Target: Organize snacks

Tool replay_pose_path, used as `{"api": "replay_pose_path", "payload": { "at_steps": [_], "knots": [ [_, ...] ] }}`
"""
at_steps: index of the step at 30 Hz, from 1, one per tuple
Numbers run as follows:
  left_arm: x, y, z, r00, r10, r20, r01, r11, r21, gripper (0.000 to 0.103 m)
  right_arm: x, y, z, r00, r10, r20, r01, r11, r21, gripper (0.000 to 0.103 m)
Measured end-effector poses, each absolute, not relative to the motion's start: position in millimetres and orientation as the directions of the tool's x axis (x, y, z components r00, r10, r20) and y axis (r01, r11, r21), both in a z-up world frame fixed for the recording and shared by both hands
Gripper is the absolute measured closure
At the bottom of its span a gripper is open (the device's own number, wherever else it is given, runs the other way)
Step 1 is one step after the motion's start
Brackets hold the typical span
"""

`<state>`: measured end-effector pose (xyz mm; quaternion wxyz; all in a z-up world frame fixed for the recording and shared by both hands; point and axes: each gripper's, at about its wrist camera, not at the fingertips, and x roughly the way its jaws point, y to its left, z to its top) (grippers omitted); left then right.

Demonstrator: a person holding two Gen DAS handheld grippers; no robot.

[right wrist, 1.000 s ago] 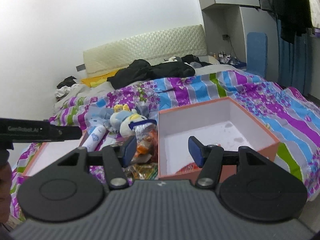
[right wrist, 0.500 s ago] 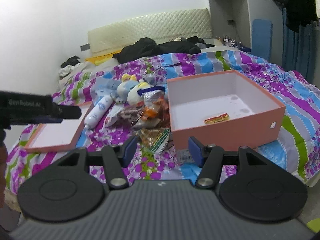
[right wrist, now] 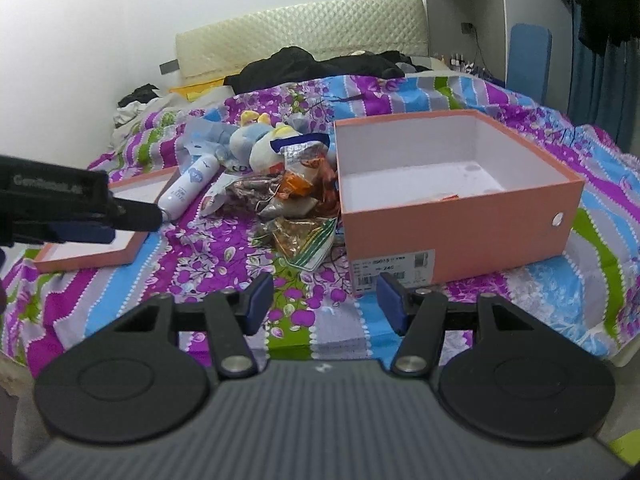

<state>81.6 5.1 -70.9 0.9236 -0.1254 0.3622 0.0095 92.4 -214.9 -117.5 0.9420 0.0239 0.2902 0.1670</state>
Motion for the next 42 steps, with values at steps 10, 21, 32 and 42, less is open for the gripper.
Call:
{"api": "replay_pose_path", "payload": {
  "at_steps": [10, 21, 32, 42],
  "knots": [
    [119, 19, -88, 0.713, -0.070, -0.697, -0.118, 0.969, -0.218, 0.031, 103, -196, -130, 0.765, 0.339, -0.548, -0.339, 0.935, 0.106, 0.044],
    [159, 54, -109, 0.683, -0.083, -0.726, -0.136, 0.962, -0.238, 0.026, 122, -158, -137, 0.752, 0.356, -0.555, -0.403, 0.914, 0.040, 0.044],
    [221, 105, -139, 0.662, -0.108, -0.742, -0.178, 0.938, -0.296, 0.018, 166, -110, -158, 0.742, 0.332, -0.582, -0.450, 0.891, -0.065, 0.045],
    [296, 147, -184, 0.661, -0.268, -0.701, -0.228, 0.818, -0.528, 0.018, 229, -70, -198, 0.760, 0.235, -0.607, -0.457, 0.856, -0.240, 0.045]
  ]
}}
